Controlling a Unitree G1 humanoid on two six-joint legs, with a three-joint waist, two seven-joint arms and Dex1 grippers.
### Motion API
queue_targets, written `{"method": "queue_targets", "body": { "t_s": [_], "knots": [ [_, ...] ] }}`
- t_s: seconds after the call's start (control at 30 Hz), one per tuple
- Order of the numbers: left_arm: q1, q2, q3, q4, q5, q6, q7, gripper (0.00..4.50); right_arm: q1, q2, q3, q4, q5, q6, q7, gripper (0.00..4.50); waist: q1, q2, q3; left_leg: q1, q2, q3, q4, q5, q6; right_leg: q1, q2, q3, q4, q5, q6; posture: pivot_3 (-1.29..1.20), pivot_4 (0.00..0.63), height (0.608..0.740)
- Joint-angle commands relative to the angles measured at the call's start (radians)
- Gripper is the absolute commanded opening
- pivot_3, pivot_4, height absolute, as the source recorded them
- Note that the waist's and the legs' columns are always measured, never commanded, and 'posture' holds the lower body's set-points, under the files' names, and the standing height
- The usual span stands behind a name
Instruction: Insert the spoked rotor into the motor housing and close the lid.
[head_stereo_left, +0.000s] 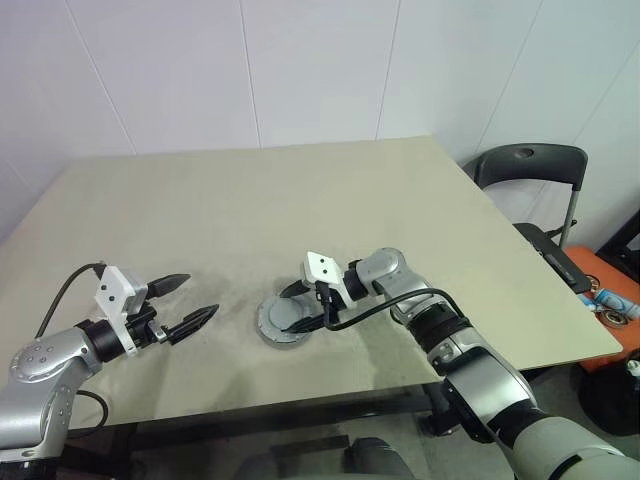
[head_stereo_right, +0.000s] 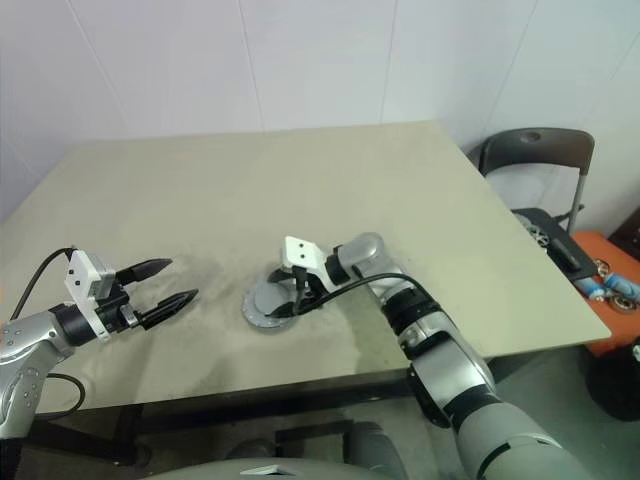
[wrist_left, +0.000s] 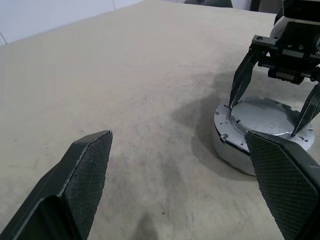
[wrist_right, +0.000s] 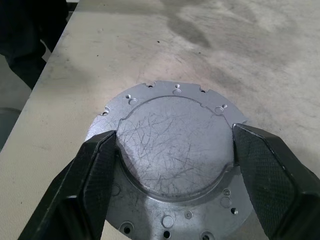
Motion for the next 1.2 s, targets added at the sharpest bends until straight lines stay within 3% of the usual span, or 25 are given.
{"method": "queue_targets", "body": {
  "t_s": [0.03, 0.33, 0.7, 0.83, 1.2],
  "knots": [
    [-0.009, 0.006, 0.015, -0.019, -0.014, -0.009, -0.001, 4.50, -0.004, -0.010, -0.004, -0.022, -0.008, -0.008, -0.004, 3.28, 0.000, 0.000, 0.000, 0.000, 0.000, 0.000, 0.000, 0.000, 0.000, 0.000, 0.000, 0.000, 0.000, 0.000, 0.000, 0.00, 0.000, 0.740],
    [-0.011, -0.001, -0.001, -0.028, -0.010, -0.007, 0.005, 4.50, -0.008, -0.011, 0.006, 0.000, -0.024, 0.010, -0.001, 3.28, 0.000, 0.000, 0.000, 0.001, 0.000, 0.000, 0.000, 0.000, 0.000, 0.001, 0.000, 0.000, 0.000, 0.000, 0.000, 0.00, 0.000, 0.740],
    [-0.092, -0.031, -0.133, -0.015, 0.034, 0.001, 0.022, 4.50, -0.001, -0.004, 0.009, 0.015, -0.030, 0.006, -0.007, 3.28, 0.001, 0.000, -0.001, 0.004, 0.000, 0.000, 0.000, 0.000, 0.000, 0.004, 0.000, 0.000, 0.000, 0.000, 0.000, 0.00, 0.000, 0.740],
    [-0.145, -0.044, -0.183, 0.000, 0.020, 0.064, 0.026, 3.61, -0.001, -0.003, 0.008, 0.019, -0.030, 0.005, -0.009, 3.28, 0.001, -0.001, -0.001, 0.004, 0.000, 0.000, 0.000, 0.000, 0.000, 0.004, 0.000, 0.000, 0.000, 0.000, 0.000, 0.00, 0.000, 0.740],
    [-0.199, -0.073, -0.301, 0.044, 0.085, 0.090, 0.030, 0.04, -0.001, 0.003, 0.004, 0.025, -0.035, -0.001, -0.019, 3.28, 0.000, -0.001, -0.001, 0.005, -0.001, 0.000, 0.000, 0.000, 0.000, 0.005, 0.000, 0.000, 0.001, 0.000, 0.000, 0.00, 0.000, 0.740]
  ]
}}
